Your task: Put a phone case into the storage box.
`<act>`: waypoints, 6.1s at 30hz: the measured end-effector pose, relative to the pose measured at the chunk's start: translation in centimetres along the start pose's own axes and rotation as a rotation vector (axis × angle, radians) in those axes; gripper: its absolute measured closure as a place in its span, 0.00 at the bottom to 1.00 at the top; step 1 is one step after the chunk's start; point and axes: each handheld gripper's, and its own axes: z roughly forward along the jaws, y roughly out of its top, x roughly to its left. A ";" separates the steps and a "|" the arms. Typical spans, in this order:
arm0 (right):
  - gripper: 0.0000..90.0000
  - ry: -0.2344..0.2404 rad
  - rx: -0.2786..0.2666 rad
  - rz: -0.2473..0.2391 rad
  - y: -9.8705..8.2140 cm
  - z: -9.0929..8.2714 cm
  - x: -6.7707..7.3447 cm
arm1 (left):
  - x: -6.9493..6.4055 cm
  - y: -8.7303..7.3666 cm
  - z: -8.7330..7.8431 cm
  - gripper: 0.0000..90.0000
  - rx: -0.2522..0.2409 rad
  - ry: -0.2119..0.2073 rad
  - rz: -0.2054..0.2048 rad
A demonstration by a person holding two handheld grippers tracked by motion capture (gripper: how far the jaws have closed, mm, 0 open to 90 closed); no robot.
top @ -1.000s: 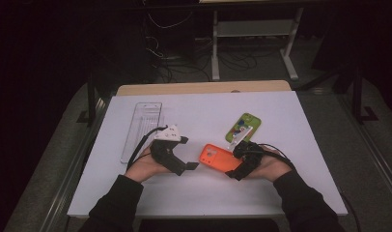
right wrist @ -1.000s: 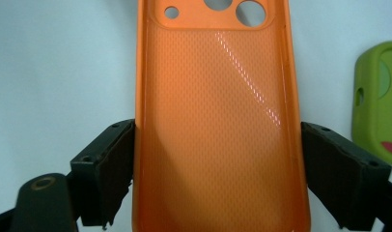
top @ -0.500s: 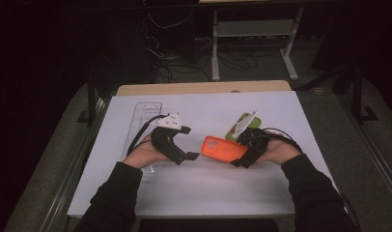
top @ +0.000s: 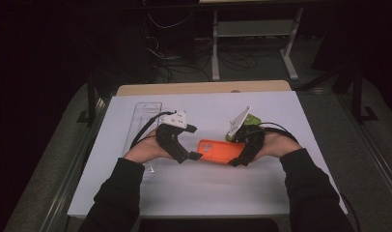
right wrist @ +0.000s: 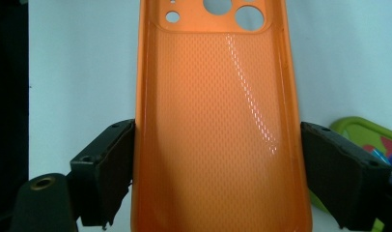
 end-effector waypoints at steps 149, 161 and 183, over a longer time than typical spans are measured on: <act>0.00 -0.495 -0.399 0.507 -6.8 2.4 5.6 | -1.4 -2.1 2.5 0.17 0.217 0.240 -0.252; 0.00 -0.566 -0.351 0.411 -6.4 2.5 5.9 | -1.3 -2.0 2.3 0.17 0.240 0.228 -0.229; 0.00 -0.693 -0.284 0.230 -5.6 2.7 6.4 | -1.4 -2.0 2.6 0.17 0.219 0.229 -0.248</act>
